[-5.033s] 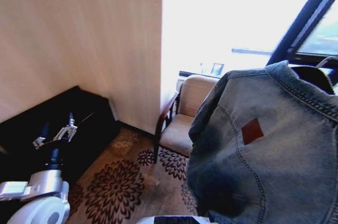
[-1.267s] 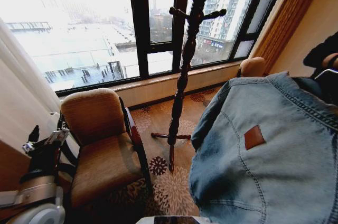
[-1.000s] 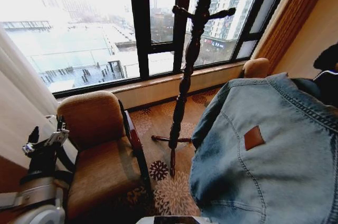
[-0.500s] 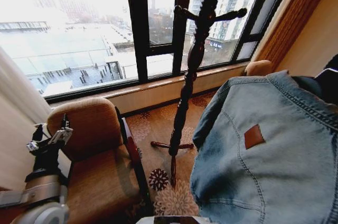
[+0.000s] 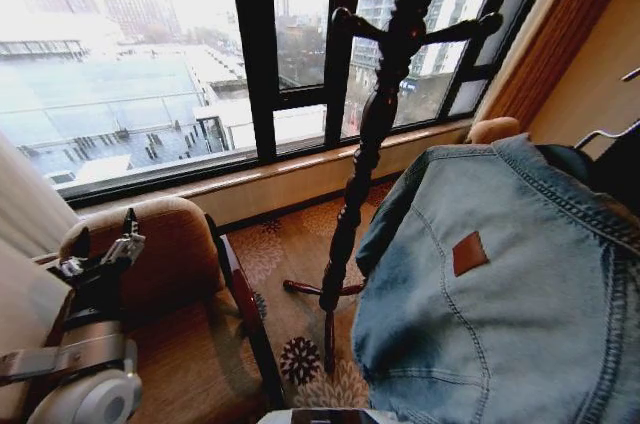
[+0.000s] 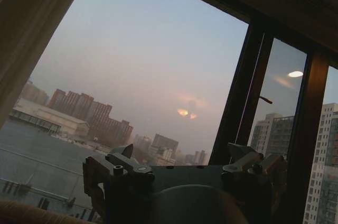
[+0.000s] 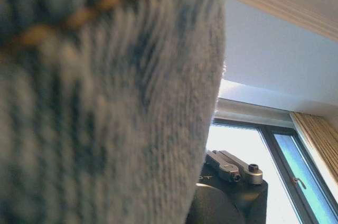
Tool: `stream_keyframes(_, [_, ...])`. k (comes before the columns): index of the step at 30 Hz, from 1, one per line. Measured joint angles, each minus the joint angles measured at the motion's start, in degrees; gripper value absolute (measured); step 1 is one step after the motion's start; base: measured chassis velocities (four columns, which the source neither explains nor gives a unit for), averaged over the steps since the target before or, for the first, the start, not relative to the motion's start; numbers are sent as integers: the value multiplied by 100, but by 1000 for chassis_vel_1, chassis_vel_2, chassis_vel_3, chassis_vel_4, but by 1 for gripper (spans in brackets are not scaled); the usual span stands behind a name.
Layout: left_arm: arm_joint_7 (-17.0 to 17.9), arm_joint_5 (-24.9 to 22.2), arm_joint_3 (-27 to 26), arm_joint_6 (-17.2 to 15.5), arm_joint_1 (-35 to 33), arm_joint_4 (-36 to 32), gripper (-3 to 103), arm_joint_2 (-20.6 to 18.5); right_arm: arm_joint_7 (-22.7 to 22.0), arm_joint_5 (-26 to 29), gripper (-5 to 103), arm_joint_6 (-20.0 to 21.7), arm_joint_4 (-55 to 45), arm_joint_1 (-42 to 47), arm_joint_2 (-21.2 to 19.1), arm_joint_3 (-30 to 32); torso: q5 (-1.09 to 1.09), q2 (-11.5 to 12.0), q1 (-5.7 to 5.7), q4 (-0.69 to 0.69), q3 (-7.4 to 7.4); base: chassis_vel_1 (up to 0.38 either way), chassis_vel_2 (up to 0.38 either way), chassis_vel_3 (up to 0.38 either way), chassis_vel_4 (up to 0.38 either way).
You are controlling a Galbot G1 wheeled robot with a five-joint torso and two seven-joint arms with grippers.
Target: Pick up the clothes from the bed and hang them on the clothes hanger.
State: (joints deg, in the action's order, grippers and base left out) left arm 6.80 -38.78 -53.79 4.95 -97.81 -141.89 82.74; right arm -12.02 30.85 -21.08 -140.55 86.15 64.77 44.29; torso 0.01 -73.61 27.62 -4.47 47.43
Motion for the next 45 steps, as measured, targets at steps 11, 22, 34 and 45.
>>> stream_keyframes(11, [-34, -98, -121, 17, -12, 1, 100, -117, -7, -112, 15, -1, -51, 83, 200, -14, -1, -2, -6, 0, -2, 0, 0, 0, 0])
stream_keyframes(22, [-51, -347, -320, 40, -111, -26, 100, -230, 101, -233, 15, -27, -236, 326, 463, -8, -1, -1, -4, 0, -1, 0, 0, 0, 0])
stream_keyframes(34, [-80, -385, -366, 66, -235, -129, 100, -198, 130, -237, 15, -62, -269, 433, 536, 20, 0, -1, -2, 1, -1, 0, 0, 0, 0])
stream_keyframes(45, [-83, -357, -367, 86, -248, -135, 100, -155, 120, -214, 15, -90, -274, 338, 502, -4, -1, -2, -5, 0, -1, 73, -72, -79, 77])
